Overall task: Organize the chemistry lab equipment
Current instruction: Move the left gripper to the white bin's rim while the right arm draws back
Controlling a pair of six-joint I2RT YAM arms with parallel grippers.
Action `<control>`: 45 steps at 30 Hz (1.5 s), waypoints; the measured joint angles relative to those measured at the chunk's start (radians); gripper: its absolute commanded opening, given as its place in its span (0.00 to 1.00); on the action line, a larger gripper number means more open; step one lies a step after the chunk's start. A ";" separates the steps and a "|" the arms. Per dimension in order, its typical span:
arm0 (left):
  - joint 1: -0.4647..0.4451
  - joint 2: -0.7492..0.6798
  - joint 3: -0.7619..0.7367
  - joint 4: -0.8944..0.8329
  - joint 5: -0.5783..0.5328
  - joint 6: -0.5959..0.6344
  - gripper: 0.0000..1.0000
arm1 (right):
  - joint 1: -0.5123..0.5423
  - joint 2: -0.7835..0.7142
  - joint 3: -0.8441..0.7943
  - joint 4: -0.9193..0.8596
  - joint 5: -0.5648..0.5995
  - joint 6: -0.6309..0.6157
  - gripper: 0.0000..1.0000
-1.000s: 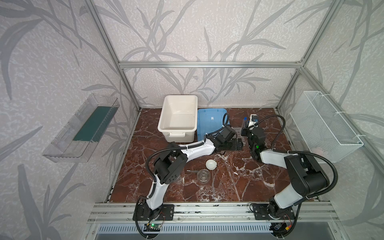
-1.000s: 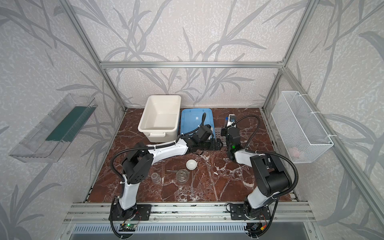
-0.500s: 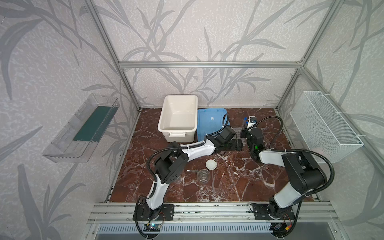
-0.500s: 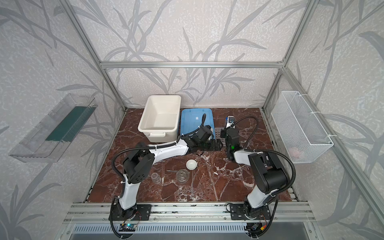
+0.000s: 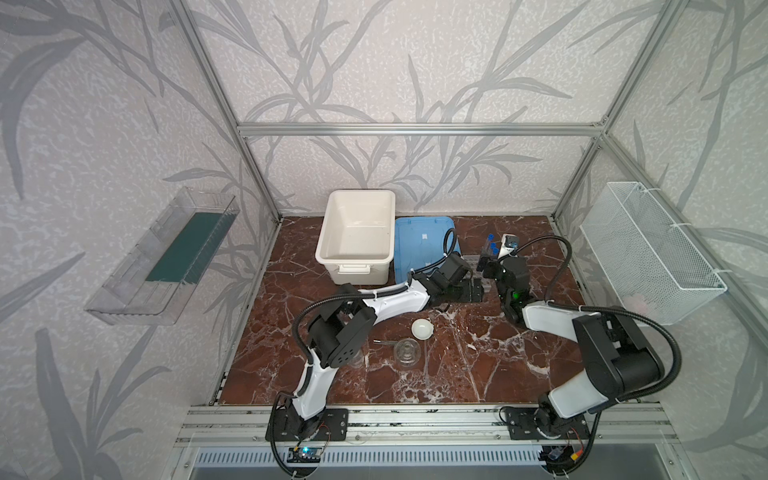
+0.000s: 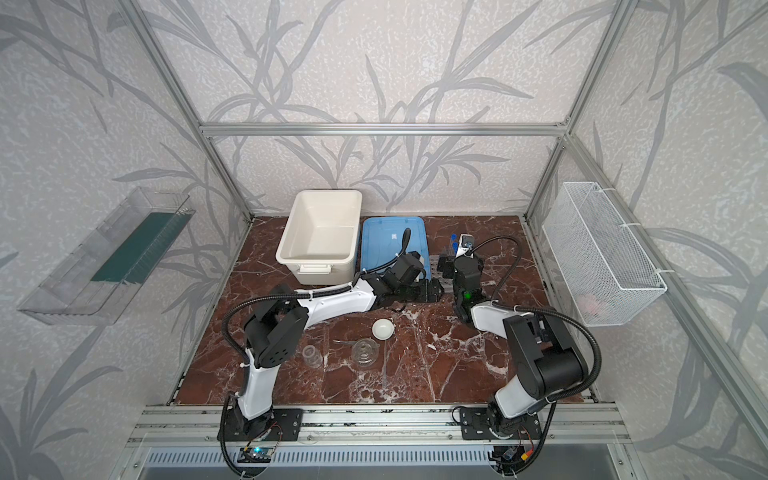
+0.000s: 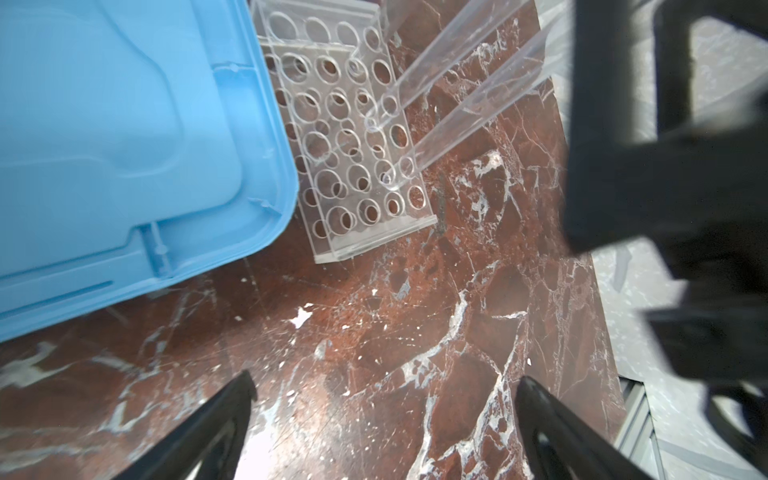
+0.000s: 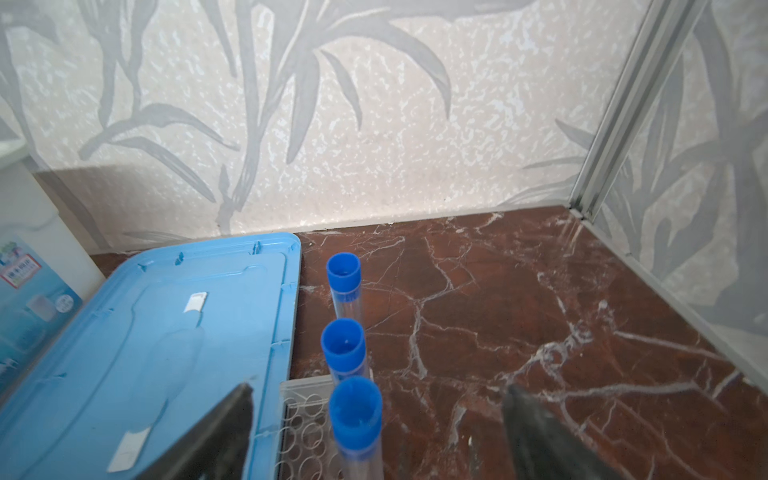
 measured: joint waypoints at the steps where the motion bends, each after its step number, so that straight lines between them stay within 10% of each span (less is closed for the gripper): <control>1: 0.000 -0.018 -0.010 -0.008 -0.008 0.005 0.99 | -0.001 -0.036 0.002 -0.042 0.000 0.013 1.00; 20: 0.083 -0.633 -0.046 -0.432 -0.266 0.251 0.97 | 0.001 -0.485 0.254 -0.878 -0.356 0.076 0.99; 32: 0.492 -0.560 0.171 -0.832 -0.277 0.312 0.90 | 0.231 -0.383 0.533 -1.219 -0.480 0.127 0.99; 45: 0.762 -0.240 0.349 -0.872 -0.324 0.420 0.87 | 0.310 -0.188 0.568 -1.246 -0.513 0.164 0.99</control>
